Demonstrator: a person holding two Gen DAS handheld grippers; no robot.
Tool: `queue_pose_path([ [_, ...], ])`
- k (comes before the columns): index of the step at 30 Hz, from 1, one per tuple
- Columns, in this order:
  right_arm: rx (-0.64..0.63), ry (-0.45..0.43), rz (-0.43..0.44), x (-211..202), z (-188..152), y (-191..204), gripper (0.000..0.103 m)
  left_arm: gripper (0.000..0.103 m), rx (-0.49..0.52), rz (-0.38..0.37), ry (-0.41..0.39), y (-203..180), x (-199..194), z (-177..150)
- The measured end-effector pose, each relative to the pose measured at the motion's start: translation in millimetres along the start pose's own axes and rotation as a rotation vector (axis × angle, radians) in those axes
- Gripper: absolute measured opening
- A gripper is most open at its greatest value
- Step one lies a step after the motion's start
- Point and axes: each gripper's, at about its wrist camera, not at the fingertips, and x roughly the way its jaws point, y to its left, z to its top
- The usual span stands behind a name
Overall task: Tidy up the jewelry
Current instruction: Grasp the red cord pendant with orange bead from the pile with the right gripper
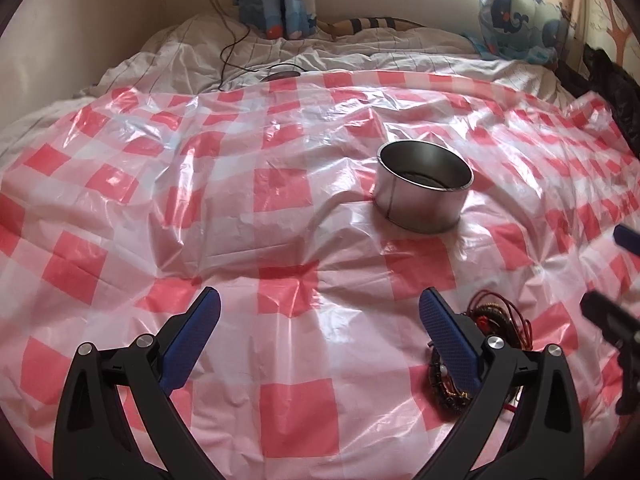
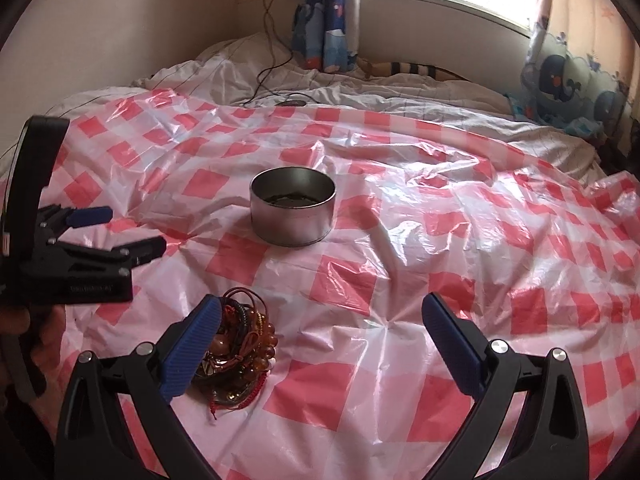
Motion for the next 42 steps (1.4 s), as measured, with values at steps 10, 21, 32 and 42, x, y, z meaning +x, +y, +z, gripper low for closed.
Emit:
queue_pose_path([
  [10,-0.071,0.112,0.231,54,-7,9,0.058,0.096,-0.014,-0.079,0.048,6,20,-12],
  [21,0.014,0.170,0.393,76,-9,6,0.010,0.095,-0.025,-0.084,0.032,4,21,-12],
  [32,0.146,0.046,0.410,49,3,-21,0.002,0.095,0.070,-0.134,0.039,-13,14,-23],
  [42,0.271,-0.034,0.359,41,5,-54,0.002,0.095,0.146,-0.333,0.040,-36,8,-31],
])
